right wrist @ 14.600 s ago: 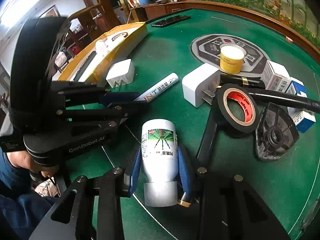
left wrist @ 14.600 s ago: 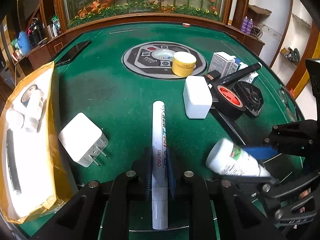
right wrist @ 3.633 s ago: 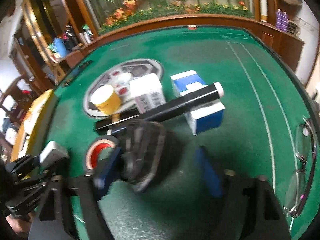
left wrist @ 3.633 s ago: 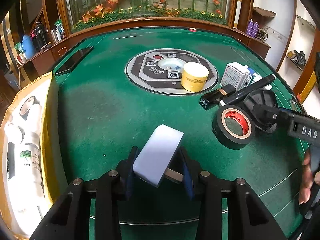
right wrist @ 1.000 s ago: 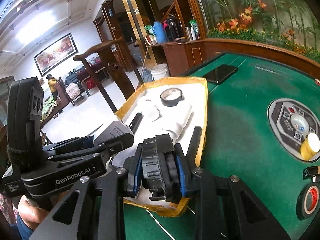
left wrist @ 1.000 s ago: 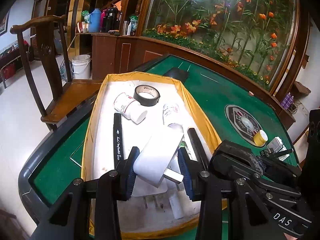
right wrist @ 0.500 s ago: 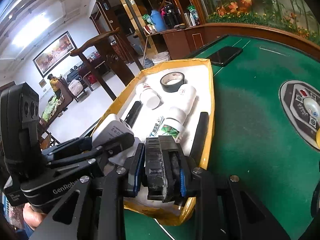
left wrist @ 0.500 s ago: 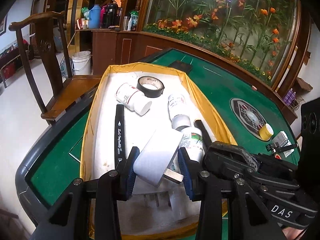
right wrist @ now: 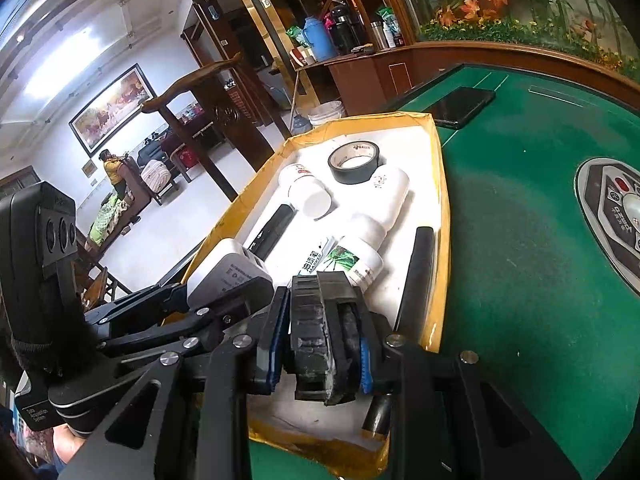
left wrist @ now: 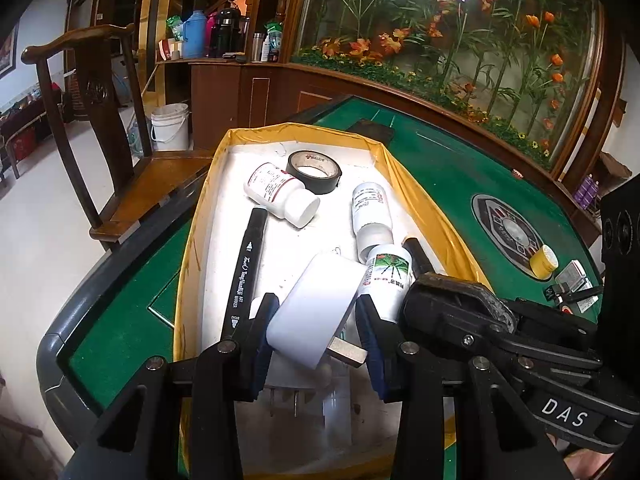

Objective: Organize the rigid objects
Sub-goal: 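Carry the charger into the tray with the left tool while the right tool drops the black part there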

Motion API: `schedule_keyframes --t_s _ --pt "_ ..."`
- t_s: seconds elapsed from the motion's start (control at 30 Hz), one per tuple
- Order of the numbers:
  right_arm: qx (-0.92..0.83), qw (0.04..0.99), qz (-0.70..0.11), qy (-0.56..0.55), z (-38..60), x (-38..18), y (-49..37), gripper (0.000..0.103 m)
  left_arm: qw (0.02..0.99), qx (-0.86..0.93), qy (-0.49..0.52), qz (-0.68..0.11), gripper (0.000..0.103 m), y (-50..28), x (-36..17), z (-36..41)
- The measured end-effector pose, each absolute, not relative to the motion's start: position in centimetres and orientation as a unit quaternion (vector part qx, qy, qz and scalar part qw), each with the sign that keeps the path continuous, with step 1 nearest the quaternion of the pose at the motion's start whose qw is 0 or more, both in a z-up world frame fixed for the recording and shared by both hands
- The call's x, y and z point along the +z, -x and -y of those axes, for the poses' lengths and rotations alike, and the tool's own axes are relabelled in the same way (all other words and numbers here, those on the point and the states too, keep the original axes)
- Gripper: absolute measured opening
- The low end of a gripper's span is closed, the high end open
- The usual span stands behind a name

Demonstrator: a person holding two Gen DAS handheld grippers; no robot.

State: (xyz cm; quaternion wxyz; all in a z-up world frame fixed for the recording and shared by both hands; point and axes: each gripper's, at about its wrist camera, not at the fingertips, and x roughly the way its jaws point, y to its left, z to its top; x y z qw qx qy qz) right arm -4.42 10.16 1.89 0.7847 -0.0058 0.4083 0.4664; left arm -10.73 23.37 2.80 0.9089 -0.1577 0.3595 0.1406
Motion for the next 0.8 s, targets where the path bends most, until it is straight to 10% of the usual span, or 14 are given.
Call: schedule_keyframes --t_s 0.43,0.8 --pt "0.461 0.792 -0.399 0.018 -10.6 1.8 4.7 0.028 0.910 0.136 0.153 -0.361 0.045 11.1 2.8 -23.5" --pt "0.456 0.802 -0.385 0.016 -10.4 2.5 4.8 0.028 0.916 0.133 0.162 -0.342 0.067 12.1 4.0 -23.8"
